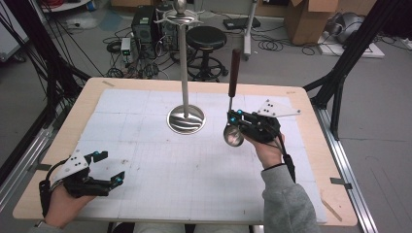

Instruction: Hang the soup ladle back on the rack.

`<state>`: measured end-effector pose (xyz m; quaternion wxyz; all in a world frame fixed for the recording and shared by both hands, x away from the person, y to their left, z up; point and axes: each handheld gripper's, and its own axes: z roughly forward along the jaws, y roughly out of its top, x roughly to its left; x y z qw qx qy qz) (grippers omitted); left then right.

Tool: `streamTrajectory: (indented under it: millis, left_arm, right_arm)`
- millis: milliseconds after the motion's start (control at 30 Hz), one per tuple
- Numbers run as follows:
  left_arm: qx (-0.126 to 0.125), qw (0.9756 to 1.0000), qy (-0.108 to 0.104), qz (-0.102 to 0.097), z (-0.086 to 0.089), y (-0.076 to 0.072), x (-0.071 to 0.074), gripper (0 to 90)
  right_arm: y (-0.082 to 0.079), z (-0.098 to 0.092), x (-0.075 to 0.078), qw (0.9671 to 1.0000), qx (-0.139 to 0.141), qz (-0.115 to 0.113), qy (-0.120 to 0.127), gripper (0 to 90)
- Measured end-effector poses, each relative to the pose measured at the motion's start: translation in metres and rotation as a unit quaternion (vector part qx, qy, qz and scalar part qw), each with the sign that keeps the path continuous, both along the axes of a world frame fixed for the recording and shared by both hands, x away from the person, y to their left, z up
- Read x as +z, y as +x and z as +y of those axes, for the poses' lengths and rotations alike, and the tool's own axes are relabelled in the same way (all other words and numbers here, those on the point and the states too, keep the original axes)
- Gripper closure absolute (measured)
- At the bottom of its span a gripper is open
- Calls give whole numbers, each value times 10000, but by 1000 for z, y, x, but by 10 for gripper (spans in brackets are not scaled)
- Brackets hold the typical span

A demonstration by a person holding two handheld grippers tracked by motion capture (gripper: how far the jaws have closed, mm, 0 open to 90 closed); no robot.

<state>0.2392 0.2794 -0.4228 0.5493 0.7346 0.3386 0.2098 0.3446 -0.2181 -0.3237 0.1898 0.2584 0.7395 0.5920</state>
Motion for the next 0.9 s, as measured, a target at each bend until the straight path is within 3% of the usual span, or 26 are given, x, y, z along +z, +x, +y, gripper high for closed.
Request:
streamTrajectory:
  millis: [300,400,900]
  left_arm:
    - [-12,10000,-13,3,0,0,0,31]
    - [-10,10000,-14,17,0,0,0,31]
    - [-20,10000,-13,15,-1,0,0,31]
  right_arm:
    - [15,4,7,9998,-117,116,-68,841]
    - [19,5,10,9996,-93,269,-56,841]
    - [39,14,18,9987,-210,391,-242,841]
